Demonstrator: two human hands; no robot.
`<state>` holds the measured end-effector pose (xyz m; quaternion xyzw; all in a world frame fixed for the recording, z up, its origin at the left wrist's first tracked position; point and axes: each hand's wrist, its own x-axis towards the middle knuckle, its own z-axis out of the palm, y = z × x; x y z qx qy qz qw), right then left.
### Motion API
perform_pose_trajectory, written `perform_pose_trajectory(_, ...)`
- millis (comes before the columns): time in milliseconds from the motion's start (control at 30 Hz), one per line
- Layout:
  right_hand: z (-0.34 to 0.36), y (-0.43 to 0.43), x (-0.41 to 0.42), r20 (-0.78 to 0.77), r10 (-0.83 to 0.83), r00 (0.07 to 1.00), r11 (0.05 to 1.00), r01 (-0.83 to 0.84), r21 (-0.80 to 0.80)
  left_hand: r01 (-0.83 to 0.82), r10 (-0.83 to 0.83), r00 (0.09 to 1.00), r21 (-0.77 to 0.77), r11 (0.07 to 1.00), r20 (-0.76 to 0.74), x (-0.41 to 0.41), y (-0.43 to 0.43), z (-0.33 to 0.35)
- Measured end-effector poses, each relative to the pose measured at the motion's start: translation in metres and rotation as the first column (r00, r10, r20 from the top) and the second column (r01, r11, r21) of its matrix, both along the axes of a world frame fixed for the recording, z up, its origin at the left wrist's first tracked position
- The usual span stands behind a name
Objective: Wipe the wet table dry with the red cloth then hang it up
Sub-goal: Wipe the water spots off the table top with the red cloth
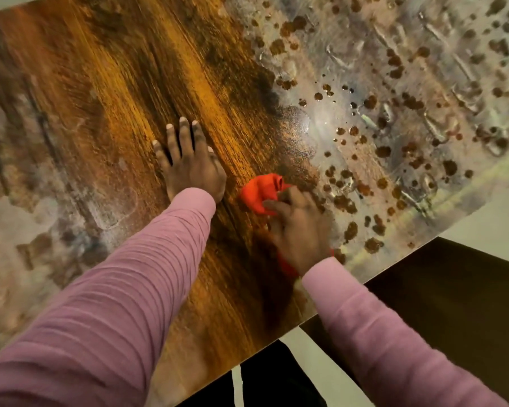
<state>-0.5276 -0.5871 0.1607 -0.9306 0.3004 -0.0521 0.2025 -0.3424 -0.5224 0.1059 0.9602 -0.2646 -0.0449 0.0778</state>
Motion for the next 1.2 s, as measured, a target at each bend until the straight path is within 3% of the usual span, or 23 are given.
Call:
perform_pose_trajectory(100,0.003,0.017,-0.019,0.014,0.221,0.975,0.975,-0.221,0.029,-0.005,0.004,1.000,-0.007,1.000,-0.010,0.001,0.001,-0.001)
perform_pose_trajectory(167,0.004,0.003,-0.025,-0.030,0.233,0.972,0.972,-0.233,-0.016,0.004,-0.004,1.000,-0.011,1.000,-0.006,0.000,0.002,-0.002)
perform_pose_trajectory(300,0.001,-0.034,-0.021,-0.078,-0.174,0.982,0.982,0.167,-0.087,0.014,-0.015,1.000,-0.028,1.000,-0.014,0.002,0.003,-0.002)
perform_pose_trajectory(367,0.002,-0.023,-0.018,-0.068,-0.202,0.977,0.978,0.197,-0.073,0.014,-0.014,1.000,-0.029,0.999,-0.017,0.004,0.002,-0.001)
perform_pose_trajectory(500,0.007,0.041,-0.035,-0.056,0.186,0.981,0.982,-0.187,-0.020,0.025,-0.026,0.999,-0.031,0.999,-0.027,0.002,0.002,0.001)
perform_pose_trajectory(567,0.009,0.044,-0.046,-0.071,0.266,0.961,0.963,-0.268,-0.017,0.050,-0.053,0.997,-0.056,0.997,-0.054,0.001,0.004,0.007)
perform_pose_trajectory(600,0.009,0.036,-0.049,-0.081,0.233,0.969,0.971,-0.236,-0.034,0.083,-0.086,0.995,-0.060,0.995,-0.040,-0.002,0.007,0.010)
perform_pose_trajectory(667,0.007,0.016,-0.050,-0.086,0.017,0.996,0.996,-0.024,-0.086,0.144,-0.144,0.990,-0.064,0.988,0.006,-0.012,0.014,0.014)
perform_pose_trajectory(767,0.004,0.002,-0.051,-0.129,-0.241,0.962,0.967,0.227,-0.117,0.163,-0.164,0.986,-0.082,0.983,-0.007,-0.042,0.035,0.017)
perform_pose_trajectory(833,0.007,0.025,-0.057,-0.129,-0.172,0.977,0.983,0.162,-0.082,0.187,-0.189,0.982,-0.074,0.980,-0.022,-0.069,0.049,0.018)
perform_pose_trajectory(967,0.008,0.083,-0.094,-0.091,0.155,0.984,0.988,-0.156,-0.004,0.128,-0.139,0.986,-0.111,0.985,-0.093,-0.108,0.057,0.018)
perform_pose_trajectory(1033,0.008,0.074,-0.105,-0.088,0.212,0.973,0.977,-0.215,-0.015,0.174,-0.182,0.981,-0.100,0.980,-0.073,-0.113,0.054,0.014)
perform_pose_trajectory(1100,0.005,0.049,-0.108,-0.105,0.088,0.991,0.993,-0.096,-0.074,0.188,-0.193,0.980,-0.094,0.978,-0.049,-0.112,0.053,0.010)
perform_pose_trajectory(1200,0.002,0.019,-0.111,-0.084,-0.229,0.970,0.970,0.221,-0.097,0.198,-0.200,0.979,-0.088,0.976,-0.022,-0.114,0.054,0.008)
